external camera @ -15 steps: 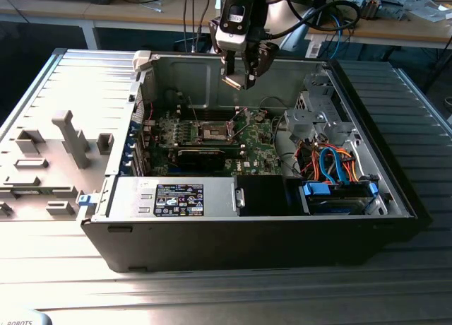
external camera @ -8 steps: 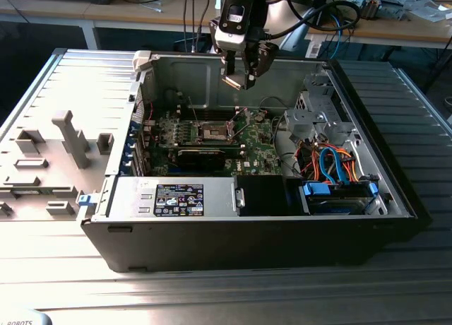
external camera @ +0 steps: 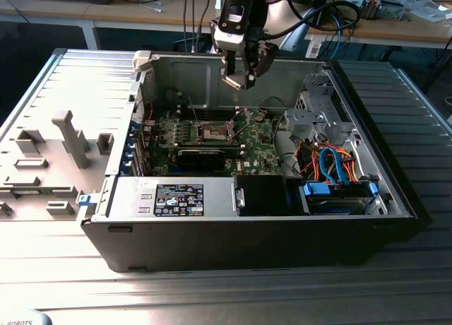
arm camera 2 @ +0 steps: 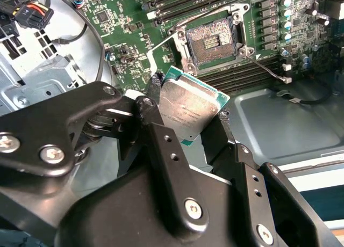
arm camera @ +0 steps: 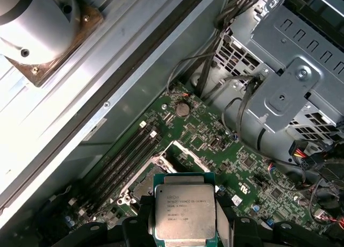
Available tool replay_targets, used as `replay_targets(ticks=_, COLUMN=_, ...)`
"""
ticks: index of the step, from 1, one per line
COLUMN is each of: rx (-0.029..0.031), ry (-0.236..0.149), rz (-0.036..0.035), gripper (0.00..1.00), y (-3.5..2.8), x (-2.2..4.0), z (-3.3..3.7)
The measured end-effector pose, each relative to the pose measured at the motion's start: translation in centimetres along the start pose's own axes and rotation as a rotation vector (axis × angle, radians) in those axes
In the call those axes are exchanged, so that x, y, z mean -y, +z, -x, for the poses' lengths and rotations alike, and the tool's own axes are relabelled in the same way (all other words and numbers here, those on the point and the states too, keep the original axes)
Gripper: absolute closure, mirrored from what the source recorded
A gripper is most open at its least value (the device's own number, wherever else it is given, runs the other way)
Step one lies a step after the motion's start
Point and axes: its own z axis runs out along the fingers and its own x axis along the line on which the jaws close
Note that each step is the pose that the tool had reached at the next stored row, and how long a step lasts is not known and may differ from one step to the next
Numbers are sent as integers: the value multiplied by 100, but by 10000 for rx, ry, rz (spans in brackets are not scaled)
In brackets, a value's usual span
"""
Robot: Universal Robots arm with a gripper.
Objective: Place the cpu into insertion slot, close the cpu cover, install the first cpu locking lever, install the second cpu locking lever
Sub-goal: 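Place the cpu into insertion slot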
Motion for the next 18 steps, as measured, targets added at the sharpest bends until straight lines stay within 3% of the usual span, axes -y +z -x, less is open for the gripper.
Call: replay_targets(ticks=18, rx=18, ry=200, rz=4, gripper=45, y=0, x=0, z=0)
